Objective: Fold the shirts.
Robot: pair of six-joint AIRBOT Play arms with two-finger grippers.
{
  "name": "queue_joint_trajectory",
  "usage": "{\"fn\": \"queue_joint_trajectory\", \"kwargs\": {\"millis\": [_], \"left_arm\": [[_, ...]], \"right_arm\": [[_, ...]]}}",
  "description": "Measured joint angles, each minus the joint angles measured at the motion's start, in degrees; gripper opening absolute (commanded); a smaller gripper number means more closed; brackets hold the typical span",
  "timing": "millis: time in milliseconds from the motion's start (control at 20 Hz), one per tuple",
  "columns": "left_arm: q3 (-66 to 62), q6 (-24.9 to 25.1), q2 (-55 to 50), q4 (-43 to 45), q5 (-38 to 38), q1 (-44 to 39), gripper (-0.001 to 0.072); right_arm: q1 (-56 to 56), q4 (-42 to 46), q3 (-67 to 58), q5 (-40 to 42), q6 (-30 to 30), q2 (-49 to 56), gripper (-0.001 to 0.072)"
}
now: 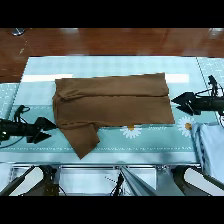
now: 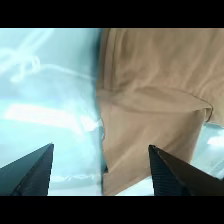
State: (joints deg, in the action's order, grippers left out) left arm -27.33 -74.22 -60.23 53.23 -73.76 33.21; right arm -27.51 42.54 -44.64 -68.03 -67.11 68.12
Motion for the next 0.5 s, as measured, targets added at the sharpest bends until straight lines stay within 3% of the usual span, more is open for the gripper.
{"fn": "queue_joint_trajectory", "kwargs": {"millis": [250,500], "left_arm": [[10.10,8.72,1.31,-13.31,5.05,0.81,0.0705],[15.26,15.39,1.42,-20.61,7.98,-0.02,0.0703]], "right_arm": [[-0.11,-2.45,4.46,0.63,1.40,-2.47,0.0619],[-0.09,-3.32,5.40,1.05,1.40,-2.95,0.0619]]}}
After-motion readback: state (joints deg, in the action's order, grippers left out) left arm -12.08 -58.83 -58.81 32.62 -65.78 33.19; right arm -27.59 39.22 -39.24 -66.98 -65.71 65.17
